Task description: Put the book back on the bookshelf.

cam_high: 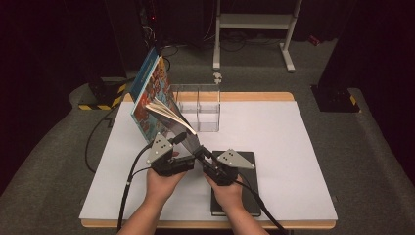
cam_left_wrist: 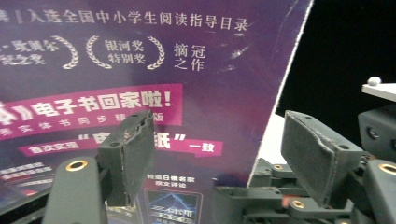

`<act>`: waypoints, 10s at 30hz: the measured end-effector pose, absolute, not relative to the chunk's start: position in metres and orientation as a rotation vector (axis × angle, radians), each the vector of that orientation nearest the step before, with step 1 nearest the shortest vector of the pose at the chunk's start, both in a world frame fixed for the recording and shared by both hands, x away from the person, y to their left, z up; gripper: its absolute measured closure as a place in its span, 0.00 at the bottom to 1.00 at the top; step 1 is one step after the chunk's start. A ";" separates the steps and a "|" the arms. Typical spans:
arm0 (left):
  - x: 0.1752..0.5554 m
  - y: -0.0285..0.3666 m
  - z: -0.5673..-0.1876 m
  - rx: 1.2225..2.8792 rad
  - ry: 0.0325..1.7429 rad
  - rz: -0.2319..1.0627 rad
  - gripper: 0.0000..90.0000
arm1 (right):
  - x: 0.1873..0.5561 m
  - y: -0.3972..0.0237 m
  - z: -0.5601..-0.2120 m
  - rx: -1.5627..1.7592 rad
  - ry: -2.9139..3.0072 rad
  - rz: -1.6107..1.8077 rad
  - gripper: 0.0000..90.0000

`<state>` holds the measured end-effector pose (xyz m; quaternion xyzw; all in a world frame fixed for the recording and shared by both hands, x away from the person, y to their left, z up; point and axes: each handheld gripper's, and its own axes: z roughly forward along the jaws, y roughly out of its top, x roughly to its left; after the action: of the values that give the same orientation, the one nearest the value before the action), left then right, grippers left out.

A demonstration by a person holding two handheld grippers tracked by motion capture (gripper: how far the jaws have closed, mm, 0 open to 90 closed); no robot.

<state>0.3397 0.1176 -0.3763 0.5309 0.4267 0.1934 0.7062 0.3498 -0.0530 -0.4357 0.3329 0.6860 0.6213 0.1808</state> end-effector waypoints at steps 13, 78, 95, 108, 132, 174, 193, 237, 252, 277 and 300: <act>0.342 0.124 -0.374 1.169 0.958 0.454 0.29 | 0.345 -0.047 -0.435 0.911 1.977 1.773 0.80; 0.325 0.133 -0.366 1.261 1.005 0.629 0.68 | 0.332 -0.220 -0.459 1.060 1.816 1.378 0.66; 0.328 0.159 -0.366 1.187 1.048 0.613 0.92 | 0.332 -0.219 -0.464 1.065 1.813 1.357 0.69; 0.325 0.164 -0.368 1.174 1.025 0.609 0.93 | 0.335 -0.225 -0.470 1.101 1.822 1.359 0.68; 0.358 0.148 -0.358 1.211 1.018 0.619 0.88 | 0.334 -0.226 -0.471 1.130 1.830 1.373 0.67; 0.361 0.143 -0.358 1.159 1.049 0.621 0.93 | 0.336 -0.236 -0.478 1.175 1.828 1.302 0.55; 0.362 0.142 -0.348 1.109 1.076 0.653 0.93 | 0.329 -0.239 -0.475 1.151 1.800 1.331 0.57; 0.393 0.150 -0.343 1.029 1.144 0.857 0.93 | 0.341 -0.242 -0.472 1.149 1.834 1.361 0.60; 0.410 0.145 -0.342 1.013 1.141 0.883 0.93 | 0.341 -0.240 -0.473 1.143 1.830 1.354 0.56; 0.460 0.137 -0.338 1.002 1.158 0.910 0.93 | 0.340 -0.243 -0.474 1.148 1.812 1.365 0.56; 0.504 0.137 -0.339 0.966 1.181 0.924 0.93 | 0.340 -0.247 -0.476 1.161 1.803 1.365 0.57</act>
<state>0.5041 0.1373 -0.3391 0.4214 0.5155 0.4031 0.6279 0.3396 -0.2468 -0.4760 0.4362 0.6777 0.5131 0.2952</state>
